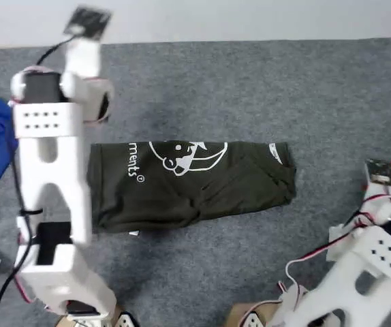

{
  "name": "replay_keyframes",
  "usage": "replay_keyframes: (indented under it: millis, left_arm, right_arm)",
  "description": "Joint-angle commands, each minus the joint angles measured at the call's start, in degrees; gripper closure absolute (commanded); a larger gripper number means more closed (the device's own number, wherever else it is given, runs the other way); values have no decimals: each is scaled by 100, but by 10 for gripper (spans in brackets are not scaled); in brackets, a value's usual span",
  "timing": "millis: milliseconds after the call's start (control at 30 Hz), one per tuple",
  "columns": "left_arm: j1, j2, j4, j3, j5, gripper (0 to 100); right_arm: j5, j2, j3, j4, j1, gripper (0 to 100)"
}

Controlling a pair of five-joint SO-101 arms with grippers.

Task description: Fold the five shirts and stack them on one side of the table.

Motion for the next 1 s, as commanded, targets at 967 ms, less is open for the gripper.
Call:
replay_keyframes:
  millis: [967]
  left_arm:
    - [-4624,-1231,-589,2413,-905,896]
  right_arm:
    - [-2787,321,-1855,-2273,-5464,905]
